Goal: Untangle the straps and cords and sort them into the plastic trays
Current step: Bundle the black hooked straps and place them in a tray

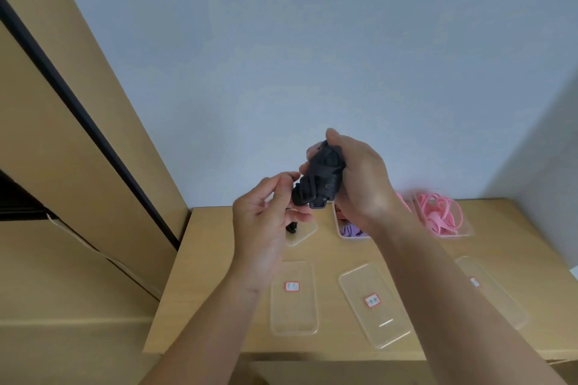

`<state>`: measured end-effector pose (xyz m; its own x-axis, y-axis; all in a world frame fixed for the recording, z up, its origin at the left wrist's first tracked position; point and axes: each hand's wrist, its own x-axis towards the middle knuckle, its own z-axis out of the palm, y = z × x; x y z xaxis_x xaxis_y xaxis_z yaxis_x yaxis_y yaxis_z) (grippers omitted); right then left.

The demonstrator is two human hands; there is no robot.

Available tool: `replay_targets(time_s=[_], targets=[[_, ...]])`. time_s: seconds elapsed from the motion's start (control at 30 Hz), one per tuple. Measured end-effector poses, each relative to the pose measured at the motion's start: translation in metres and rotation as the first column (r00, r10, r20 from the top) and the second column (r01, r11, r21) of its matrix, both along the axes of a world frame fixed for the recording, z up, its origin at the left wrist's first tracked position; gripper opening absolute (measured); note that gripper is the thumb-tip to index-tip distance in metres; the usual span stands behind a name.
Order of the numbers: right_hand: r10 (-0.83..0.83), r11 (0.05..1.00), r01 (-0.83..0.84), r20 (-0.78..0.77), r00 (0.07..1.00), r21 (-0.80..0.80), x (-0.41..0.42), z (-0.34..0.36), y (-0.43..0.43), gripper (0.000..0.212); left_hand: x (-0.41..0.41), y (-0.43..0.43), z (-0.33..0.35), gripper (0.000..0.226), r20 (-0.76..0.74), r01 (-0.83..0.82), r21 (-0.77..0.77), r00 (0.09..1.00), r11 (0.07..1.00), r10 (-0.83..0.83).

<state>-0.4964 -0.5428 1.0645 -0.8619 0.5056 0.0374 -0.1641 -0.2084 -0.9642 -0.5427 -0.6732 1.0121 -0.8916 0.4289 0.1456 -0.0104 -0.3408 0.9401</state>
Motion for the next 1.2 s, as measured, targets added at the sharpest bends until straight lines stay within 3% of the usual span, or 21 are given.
replay_targets(time_s=[0.1, 0.27, 0.4, 0.47, 0.53, 0.63, 0.7, 0.8, 1.07, 1.2], targets=[[0.127, 0.984, -0.13, 0.03, 0.991, 0.119, 0.011, 0.011, 0.003, 0.039, -0.004, -0.006, 0.011, 0.021, -0.075, 0.072, -0.056, 0.994, 0.996, -0.076], [0.137, 0.938, -0.147, 0.053, 0.989, 0.314, 0.027, 0.02, -0.001, 0.053, -0.003, -0.015, 0.024, 0.017, -0.106, 0.111, -0.124, 0.987, 0.986, -0.124], [0.085, 0.898, -0.108, 0.072, 0.994, 0.426, 0.041, 0.016, -0.012, 0.066, 0.006, -0.015, 0.022, 0.021, -0.134, -0.012, -0.166, 0.991, 0.986, -0.01], [0.043, 0.883, -0.072, 0.072, 0.996, 0.464, 0.047, 0.015, -0.015, 0.071, 0.013, -0.015, 0.022, 0.019, -0.241, -0.135, -0.187, 0.967, 0.973, 0.088], [0.015, 0.866, -0.07, 0.114, 0.993, 0.495, 0.052, 0.014, -0.014, 0.069, 0.018, -0.017, 0.02, 0.017, -0.449, -0.304, -0.189, 0.872, 0.934, 0.193], [-0.043, 0.807, -0.116, 0.254, 0.966, 0.58, 0.055, 0.009, -0.007, 0.053, 0.022, -0.02, 0.018, 0.013, -0.758, -0.468, -0.125, 0.614, 0.875, 0.22], [-0.077, 0.782, -0.105, 0.263, 0.962, 0.615, 0.057, 0.006, -0.005, 0.047, 0.021, -0.021, 0.015, 0.014, -0.836, -0.518, -0.095, 0.505, 0.85, 0.215], [-0.055, 0.766, -0.115, 0.244, 0.968, 0.632, 0.06, 0.001, -0.004, 0.043, 0.023, -0.022, 0.013, 0.014, -0.869, -0.548, -0.079, 0.448, 0.833, 0.212], [0.066, 0.754, -0.246, 0.304, 0.951, 0.608, 0.07, -0.007, 0.004, 0.056, 0.034, -0.025, 0.022, 0.016, -0.813, -0.456, -0.162, 0.565, 0.875, 0.143], [0.101, 0.776, -0.272, 0.314, 0.944, 0.569, 0.077, -0.004, 0.007, 0.052, 0.038, -0.024, 0.024, 0.024, -0.697, -0.341, -0.205, 0.709, 0.917, 0.108]])
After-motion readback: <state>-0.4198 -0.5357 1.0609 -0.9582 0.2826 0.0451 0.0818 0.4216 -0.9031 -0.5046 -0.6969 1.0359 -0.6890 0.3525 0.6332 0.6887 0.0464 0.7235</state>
